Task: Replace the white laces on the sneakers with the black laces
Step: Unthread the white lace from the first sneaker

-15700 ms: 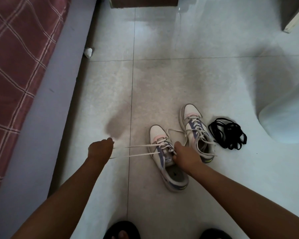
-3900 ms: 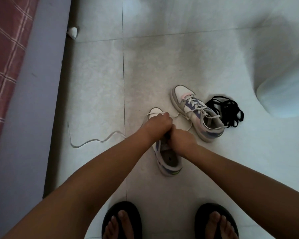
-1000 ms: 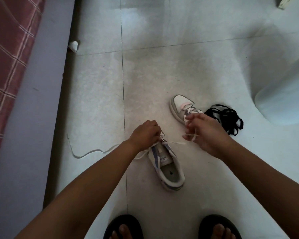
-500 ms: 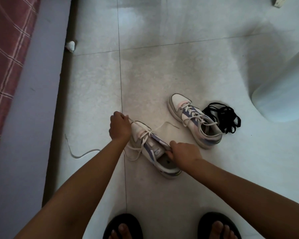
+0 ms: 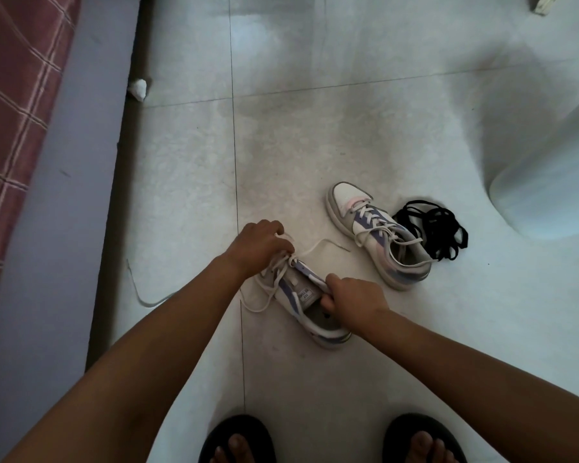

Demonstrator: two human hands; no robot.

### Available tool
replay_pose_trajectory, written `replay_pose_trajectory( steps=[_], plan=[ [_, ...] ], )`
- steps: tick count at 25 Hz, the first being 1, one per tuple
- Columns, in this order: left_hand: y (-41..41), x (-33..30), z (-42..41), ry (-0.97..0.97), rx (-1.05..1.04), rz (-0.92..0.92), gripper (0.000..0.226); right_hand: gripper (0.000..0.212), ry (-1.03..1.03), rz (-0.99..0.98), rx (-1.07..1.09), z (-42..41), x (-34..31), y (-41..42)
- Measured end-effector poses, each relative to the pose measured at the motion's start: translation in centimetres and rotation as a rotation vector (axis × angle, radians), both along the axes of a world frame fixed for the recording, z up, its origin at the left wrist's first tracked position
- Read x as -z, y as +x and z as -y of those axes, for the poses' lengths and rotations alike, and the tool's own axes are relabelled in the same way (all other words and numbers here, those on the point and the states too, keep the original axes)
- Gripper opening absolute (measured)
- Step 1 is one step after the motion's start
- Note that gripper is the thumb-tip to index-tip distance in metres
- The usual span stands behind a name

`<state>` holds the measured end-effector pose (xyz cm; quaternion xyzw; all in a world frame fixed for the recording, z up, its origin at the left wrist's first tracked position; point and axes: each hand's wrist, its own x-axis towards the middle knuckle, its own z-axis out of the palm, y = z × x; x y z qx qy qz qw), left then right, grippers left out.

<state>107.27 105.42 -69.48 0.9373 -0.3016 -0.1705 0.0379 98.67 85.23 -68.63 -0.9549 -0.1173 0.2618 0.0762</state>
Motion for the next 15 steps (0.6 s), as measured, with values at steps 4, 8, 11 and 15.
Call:
replay_pose_trajectory(
  steps=[4, 8, 11, 15],
  plan=[
    [-0.3, -0.7, 0.9, 0.037, 0.154, -0.017, 0.036, 0.026, -0.002, 0.008, -0.011, -0.1, 0.1, 0.1],
    [0.9, -1.1, 1.9, 0.202, 0.284, 0.112, 0.023, 0.026, 0.000, -0.003, -0.003, 0.0, 0.0, 0.1],
    [2.0, -1.7, 1.8, 0.261, 0.332, 0.142, 0.023, 0.027, -0.002, -0.016, -0.010, 0.1, 0.1, 0.1],
    [1.9, -1.8, 2.0, 0.323, 0.363, 0.163, 0.024, 0.027, -0.003, -0.037, 0.007, 0.1, 0.1, 0.1]
  ],
)
